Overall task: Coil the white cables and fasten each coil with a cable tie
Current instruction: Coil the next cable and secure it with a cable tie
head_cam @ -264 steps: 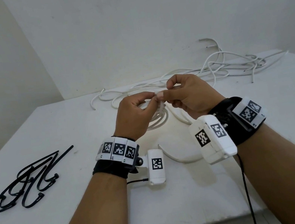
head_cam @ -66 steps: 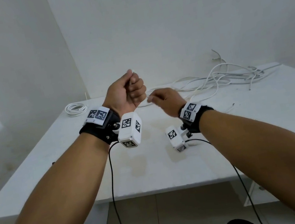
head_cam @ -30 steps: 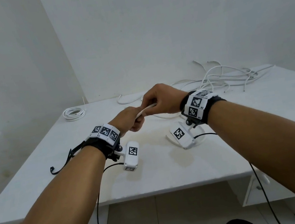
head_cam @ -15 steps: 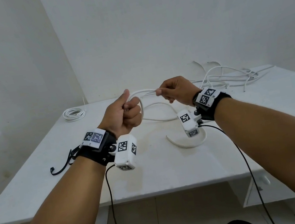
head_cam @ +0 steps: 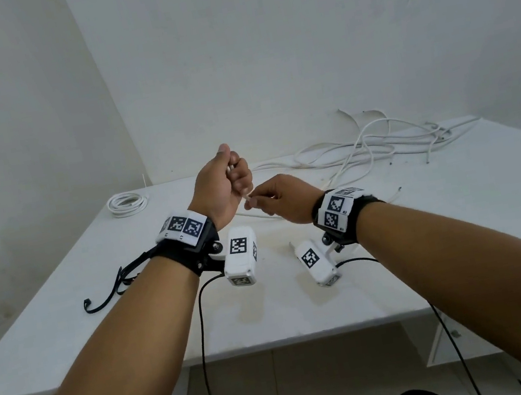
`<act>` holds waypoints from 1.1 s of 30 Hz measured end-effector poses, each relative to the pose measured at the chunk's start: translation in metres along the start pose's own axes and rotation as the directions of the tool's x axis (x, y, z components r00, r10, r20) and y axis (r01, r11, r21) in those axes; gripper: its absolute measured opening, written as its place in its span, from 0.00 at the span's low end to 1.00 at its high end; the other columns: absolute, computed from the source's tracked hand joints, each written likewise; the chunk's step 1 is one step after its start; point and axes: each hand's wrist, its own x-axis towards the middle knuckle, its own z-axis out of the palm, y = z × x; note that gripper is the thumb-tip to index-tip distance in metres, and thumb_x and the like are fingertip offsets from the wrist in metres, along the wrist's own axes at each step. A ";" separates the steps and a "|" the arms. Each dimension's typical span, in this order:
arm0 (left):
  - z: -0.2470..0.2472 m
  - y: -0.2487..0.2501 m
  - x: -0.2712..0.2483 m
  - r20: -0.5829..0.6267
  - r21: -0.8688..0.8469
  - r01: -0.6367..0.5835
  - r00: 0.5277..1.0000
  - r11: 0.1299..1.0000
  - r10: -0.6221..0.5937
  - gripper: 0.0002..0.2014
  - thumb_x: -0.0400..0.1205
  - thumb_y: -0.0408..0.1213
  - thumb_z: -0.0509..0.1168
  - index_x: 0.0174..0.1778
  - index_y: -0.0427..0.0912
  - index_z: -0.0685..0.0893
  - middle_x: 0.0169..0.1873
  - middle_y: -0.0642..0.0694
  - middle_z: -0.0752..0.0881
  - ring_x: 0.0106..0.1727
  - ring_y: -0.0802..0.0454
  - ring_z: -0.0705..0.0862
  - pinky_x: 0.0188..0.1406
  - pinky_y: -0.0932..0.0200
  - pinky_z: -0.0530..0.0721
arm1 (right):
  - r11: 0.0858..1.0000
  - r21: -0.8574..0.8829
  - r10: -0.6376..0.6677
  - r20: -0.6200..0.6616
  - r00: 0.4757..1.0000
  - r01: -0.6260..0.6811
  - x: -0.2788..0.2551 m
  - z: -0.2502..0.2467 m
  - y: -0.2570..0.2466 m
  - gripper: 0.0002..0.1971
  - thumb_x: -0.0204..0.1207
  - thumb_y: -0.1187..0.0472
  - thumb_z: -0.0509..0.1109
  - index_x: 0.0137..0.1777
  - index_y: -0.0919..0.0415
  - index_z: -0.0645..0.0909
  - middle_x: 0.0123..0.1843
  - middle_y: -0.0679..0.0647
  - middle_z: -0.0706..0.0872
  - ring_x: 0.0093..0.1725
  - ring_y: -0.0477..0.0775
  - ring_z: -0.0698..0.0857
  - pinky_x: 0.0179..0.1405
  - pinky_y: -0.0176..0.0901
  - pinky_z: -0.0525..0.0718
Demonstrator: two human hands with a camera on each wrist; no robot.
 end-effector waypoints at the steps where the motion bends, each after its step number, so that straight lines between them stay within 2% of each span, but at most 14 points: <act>1: -0.002 -0.001 0.003 -0.054 0.000 -0.045 0.998 0.999 0.045 0.19 0.91 0.43 0.48 0.34 0.45 0.66 0.22 0.51 0.62 0.21 0.55 0.60 0.25 0.60 0.61 | 1.000 -0.027 0.017 0.027 1.000 -0.016 -0.001 0.001 0.002 0.13 0.85 0.50 0.63 0.53 0.52 0.88 0.30 0.45 0.82 0.25 0.42 0.75 0.33 0.38 0.77; 4: -0.010 0.003 0.012 -0.214 0.001 -0.174 0.962 0.985 0.170 0.18 0.91 0.41 0.48 0.33 0.45 0.65 0.21 0.51 0.63 0.20 0.55 0.60 0.22 0.61 0.62 | 0.996 -0.034 0.080 0.011 0.997 -0.080 -0.005 -0.001 0.015 0.13 0.85 0.51 0.62 0.56 0.54 0.87 0.30 0.45 0.83 0.30 0.44 0.79 0.41 0.44 0.80; 6: -0.014 0.003 0.017 -0.254 0.029 -0.197 0.947 0.980 0.198 0.18 0.91 0.41 0.48 0.33 0.44 0.65 0.20 0.52 0.64 0.20 0.55 0.61 0.22 0.60 0.63 | 0.996 -0.017 0.084 -0.018 0.996 -0.084 -0.008 -0.001 0.018 0.13 0.86 0.53 0.61 0.59 0.52 0.87 0.30 0.44 0.82 0.31 0.44 0.79 0.41 0.42 0.80; 9: -0.018 -0.006 0.022 -0.206 0.291 -0.149 0.955 0.945 0.214 0.19 0.89 0.41 0.49 0.34 0.39 0.71 0.20 0.52 0.66 0.21 0.55 0.63 0.24 0.58 0.63 | 0.996 -0.088 0.037 0.149 0.988 -0.024 -0.007 0.005 -0.003 0.14 0.86 0.54 0.62 0.62 0.53 0.87 0.32 0.44 0.81 0.33 0.42 0.78 0.38 0.36 0.75; 11: -0.023 -0.017 0.023 -0.147 0.544 -0.052 0.977 0.837 0.156 0.22 0.88 0.43 0.50 0.51 0.24 0.76 0.23 0.52 0.66 0.23 0.55 0.65 0.26 0.59 0.65 | 0.984 -0.171 -0.015 0.238 0.971 0.057 -0.005 0.010 -0.015 0.16 0.86 0.51 0.62 0.60 0.58 0.87 0.36 0.52 0.85 0.36 0.49 0.80 0.39 0.41 0.77; 12: -0.026 -0.021 0.022 -0.131 0.620 -0.007 0.985 0.785 0.113 0.24 0.89 0.45 0.50 0.58 0.22 0.74 0.24 0.51 0.66 0.24 0.56 0.65 0.27 0.59 0.66 | 0.978 -0.193 -0.025 0.245 0.969 0.074 -0.003 0.010 -0.017 0.17 0.86 0.50 0.62 0.57 0.60 0.88 0.38 0.55 0.86 0.37 0.51 0.80 0.40 0.44 0.77; 14: -0.032 -0.026 0.017 -0.102 0.696 0.039 0.994 0.717 0.046 0.26 0.89 0.48 0.51 0.62 0.22 0.73 0.24 0.52 0.68 0.24 0.56 0.67 0.31 0.59 0.69 | 0.976 -0.209 -0.016 0.228 0.974 0.065 -0.002 0.007 -0.016 0.17 0.85 0.48 0.64 0.53 0.59 0.88 0.36 0.52 0.84 0.36 0.52 0.80 0.40 0.45 0.78; 16: -0.032 -0.024 0.009 -0.048 0.763 0.051 0.999 0.644 -0.021 0.22 0.89 0.49 0.51 0.46 0.35 0.80 0.25 0.52 0.71 0.26 0.54 0.69 0.36 0.56 0.71 | 0.974 -0.218 -0.017 0.210 0.978 0.064 -0.003 0.002 -0.015 0.14 0.83 0.48 0.66 0.54 0.55 0.89 0.34 0.46 0.83 0.36 0.48 0.80 0.41 0.43 0.77; 17: -0.031 -0.022 0.005 -0.038 0.804 0.064 0.998 0.591 -0.057 0.20 0.89 0.50 0.51 0.38 0.42 0.77 0.25 0.52 0.73 0.27 0.53 0.71 0.38 0.55 0.72 | 0.971 -0.226 -0.025 0.205 0.978 0.073 -0.004 0.001 -0.015 0.13 0.83 0.49 0.66 0.54 0.54 0.89 0.33 0.44 0.82 0.37 0.47 0.80 0.42 0.43 0.77; 20: -0.025 -0.016 -0.002 -0.041 0.907 0.103 0.986 0.408 -0.159 0.17 0.88 0.45 0.53 0.34 0.44 0.71 0.29 0.49 0.76 0.33 0.48 0.74 0.38 0.54 0.71 | 0.962 -0.255 -0.052 0.188 0.981 0.100 -0.005 -0.004 -0.019 0.10 0.80 0.52 0.69 0.53 0.52 0.89 0.37 0.48 0.85 0.40 0.51 0.82 0.44 0.46 0.82; 22: -0.024 -0.017 -0.006 -0.003 0.932 0.093 0.969 0.350 -0.248 0.15 0.87 0.38 0.54 0.33 0.44 0.69 0.29 0.46 0.76 0.30 0.47 0.73 0.34 0.55 0.69 | 0.959 -0.263 -0.072 0.155 0.985 0.111 -0.005 -0.013 -0.021 0.08 0.77 0.53 0.72 0.50 0.54 0.90 0.40 0.49 0.87 0.41 0.51 0.83 0.42 0.45 0.81; 26: -0.035 -0.025 -0.010 -0.001 0.828 0.220 0.920 0.516 -0.392 0.21 0.90 0.45 0.48 0.31 0.43 0.65 0.23 0.46 0.68 0.24 0.50 0.66 0.26 0.60 0.65 | 0.983 -0.171 -0.056 0.068 0.996 0.067 -0.005 -0.043 -0.021 0.05 0.72 0.53 0.79 0.41 0.53 0.88 0.36 0.43 0.88 0.37 0.42 0.85 0.40 0.39 0.82; 30: -0.033 -0.033 -0.018 0.054 0.681 0.271 0.908 0.680 -0.415 0.23 0.91 0.48 0.45 0.30 0.44 0.63 0.22 0.47 0.61 0.24 0.52 0.56 0.21 0.63 0.57 | 0.997 -0.060 -0.037 0.037 0.999 0.039 -0.001 -0.061 -0.017 0.05 0.70 0.56 0.82 0.41 0.55 0.90 0.34 0.48 0.90 0.36 0.47 0.86 0.40 0.41 0.83; 33: -0.028 -0.031 -0.022 0.169 0.530 0.272 0.895 0.804 -0.414 0.26 0.90 0.56 0.43 0.29 0.44 0.62 0.22 0.49 0.57 0.24 0.54 0.52 0.20 0.62 0.52 | 0.999 -0.005 -0.049 -0.036 0.998 0.049 0.001 -0.064 -0.012 0.06 0.69 0.55 0.82 0.41 0.56 0.91 0.30 0.45 0.87 0.30 0.41 0.79 0.33 0.31 0.76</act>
